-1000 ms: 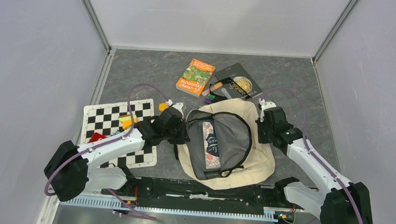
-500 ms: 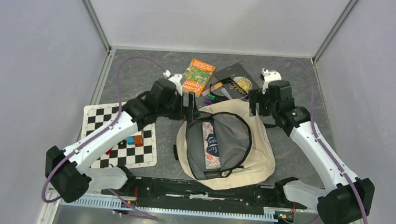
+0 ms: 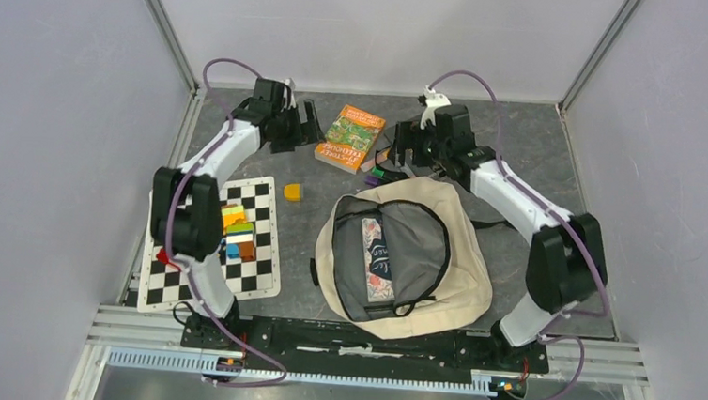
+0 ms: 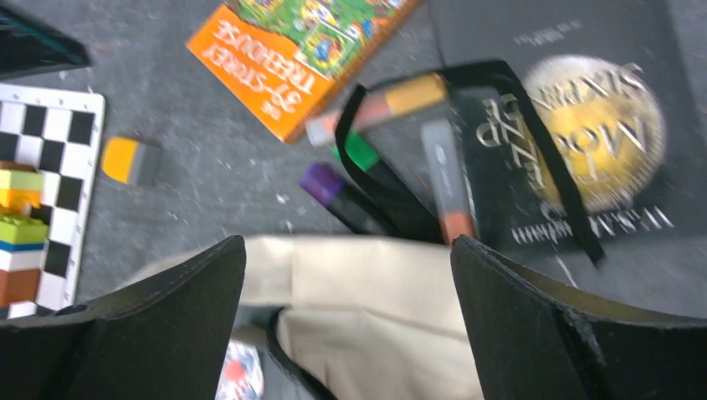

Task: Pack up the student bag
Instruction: Adjust the student bag at the center of the board, then pick up the book from the center of the board.

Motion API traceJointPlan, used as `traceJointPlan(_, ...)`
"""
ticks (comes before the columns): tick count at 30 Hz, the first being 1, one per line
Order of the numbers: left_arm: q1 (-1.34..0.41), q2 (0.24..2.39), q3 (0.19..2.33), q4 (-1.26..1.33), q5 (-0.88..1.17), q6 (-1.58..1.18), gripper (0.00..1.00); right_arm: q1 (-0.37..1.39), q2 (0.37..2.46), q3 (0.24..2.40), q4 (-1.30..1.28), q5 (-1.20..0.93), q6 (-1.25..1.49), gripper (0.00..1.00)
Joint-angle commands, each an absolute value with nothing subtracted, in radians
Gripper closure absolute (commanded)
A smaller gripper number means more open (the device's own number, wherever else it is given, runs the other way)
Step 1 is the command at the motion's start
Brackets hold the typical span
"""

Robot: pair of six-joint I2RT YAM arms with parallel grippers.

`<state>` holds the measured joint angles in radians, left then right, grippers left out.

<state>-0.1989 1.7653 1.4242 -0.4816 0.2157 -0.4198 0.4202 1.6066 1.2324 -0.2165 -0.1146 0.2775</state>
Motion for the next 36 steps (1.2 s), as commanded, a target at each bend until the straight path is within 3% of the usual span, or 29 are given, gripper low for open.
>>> traceJointPlan(1,-0.183,1.907,1.579,-0.371,0.264,-0.392,0.00,0.435,1.752,1.368,-0.092,-0.172,0.358,0.04)
traceJointPlan(8,-0.181,2.135,1.759,-0.352,0.252,-0.404,0.00,0.436,2.030,1.582,-0.015,-0.283,0.436,0.13)
traceJointPlan(20,-0.194,2.240,1.768,-0.276,0.325,-0.430,0.01,0.436,2.314,1.766,0.063,-0.289,0.567,0.26)
traceJointPlan(28,-0.240,2.213,1.690,-0.236,0.381,-0.448,0.04,0.438,2.381,1.790,0.004,-0.217,0.515,0.26)
traceJointPlan(36,-0.281,2.045,1.446,-0.153,0.377,-0.508,0.06,0.489,2.460,1.885,-0.072,-0.303,0.430,0.26)
